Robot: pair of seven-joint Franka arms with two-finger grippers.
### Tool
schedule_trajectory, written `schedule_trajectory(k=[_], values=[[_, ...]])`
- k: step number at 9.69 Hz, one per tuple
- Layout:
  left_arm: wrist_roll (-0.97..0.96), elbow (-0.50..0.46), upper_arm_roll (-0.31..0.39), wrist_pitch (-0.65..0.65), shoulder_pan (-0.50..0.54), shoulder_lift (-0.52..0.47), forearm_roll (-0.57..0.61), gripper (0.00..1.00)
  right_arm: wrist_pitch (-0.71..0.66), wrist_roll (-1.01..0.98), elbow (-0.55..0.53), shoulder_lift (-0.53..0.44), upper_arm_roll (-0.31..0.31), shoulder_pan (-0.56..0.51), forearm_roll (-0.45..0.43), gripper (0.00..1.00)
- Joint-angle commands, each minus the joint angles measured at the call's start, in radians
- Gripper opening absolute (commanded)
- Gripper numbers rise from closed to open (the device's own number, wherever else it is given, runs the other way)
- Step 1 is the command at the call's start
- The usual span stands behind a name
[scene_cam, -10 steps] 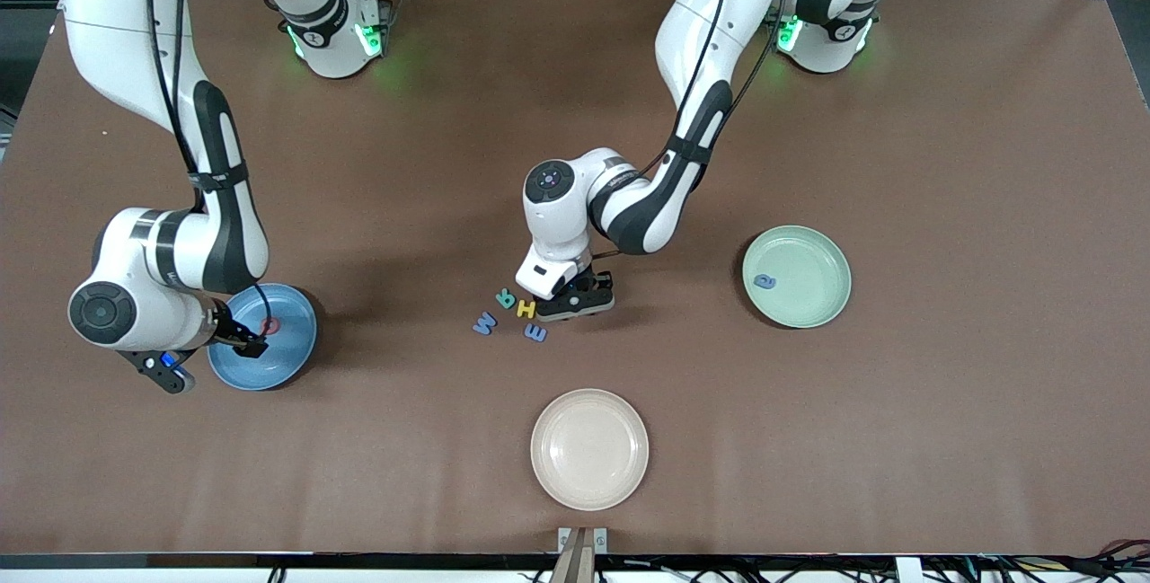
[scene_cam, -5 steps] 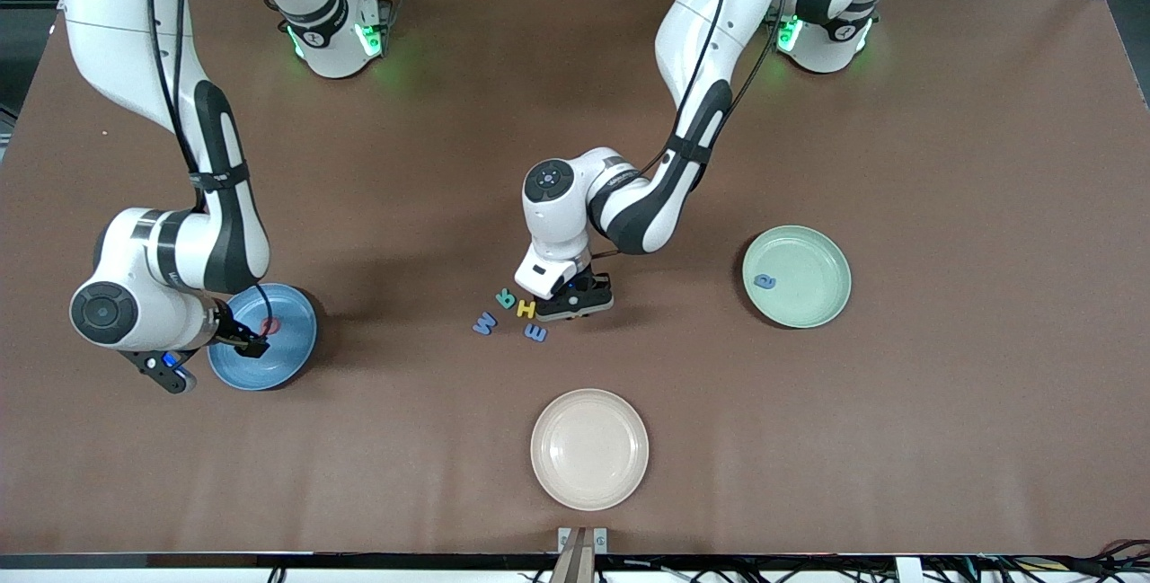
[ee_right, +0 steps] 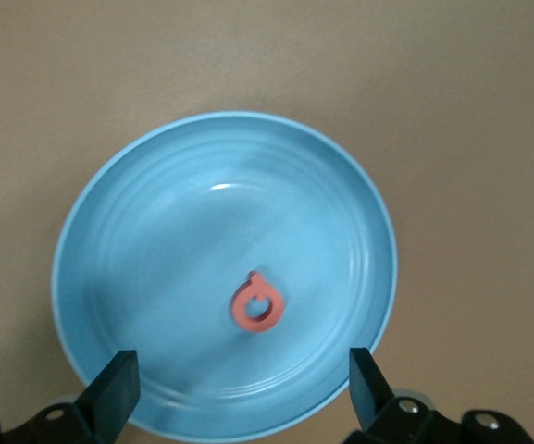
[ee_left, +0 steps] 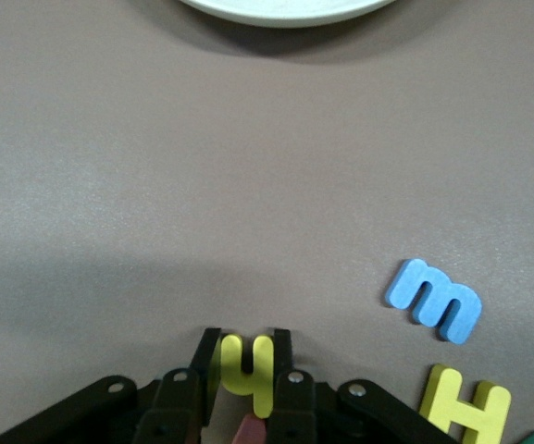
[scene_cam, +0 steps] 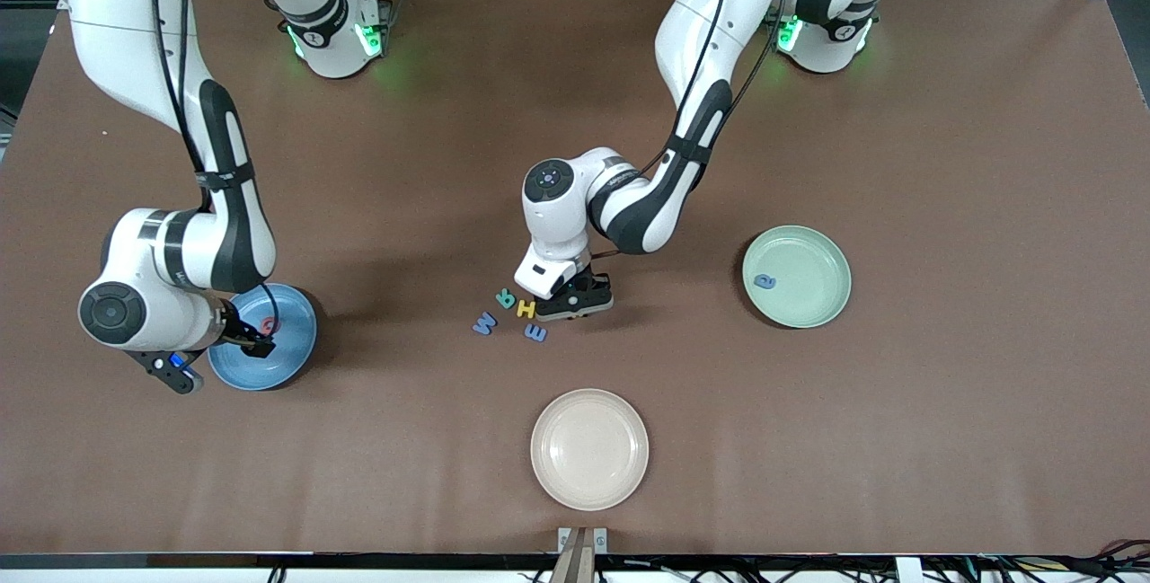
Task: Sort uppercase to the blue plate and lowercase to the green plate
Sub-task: 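Lower the left gripper and grasp the yellow lowercase y, then carry the yellow y to the green plate while the right gripper grasps the blue W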
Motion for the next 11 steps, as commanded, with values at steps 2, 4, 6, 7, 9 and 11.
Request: schedule_trajectory(k=[2,4,6,7,9,11], values=[[0.167,0.003,0.011,-0.098,0.02,-0.068,-0.113,0.0,0.008,0.151,-0.001,-0.007,0.052,0.027,-0.005,1.0],[0.289,-0.016,0.009,-0.129,0.068,-0.116,-0.146,0.0,0.013,0.288,0.035,0.02,0.109,0.051,0.041,1.0],[0.388,-0.037,0.017,-0.18,0.077,-0.138,-0.146,0.0,0.024,0.369,0.09,0.054,0.117,0.112,0.122,1.0],[0.453,-0.075,0.031,-0.18,0.088,-0.154,-0.146,0.0,0.05,0.391,0.104,0.066,0.123,0.139,0.147,1.0],[0.581,-0.164,0.081,-0.172,0.089,-0.196,-0.134,0.0,0.099,0.5,0.157,0.121,0.138,0.201,0.153,1.0],[0.655,-0.291,0.095,-0.166,0.1,-0.286,-0.114,0.0,0.099,0.538,0.217,0.178,0.138,0.267,0.153,1.0]])
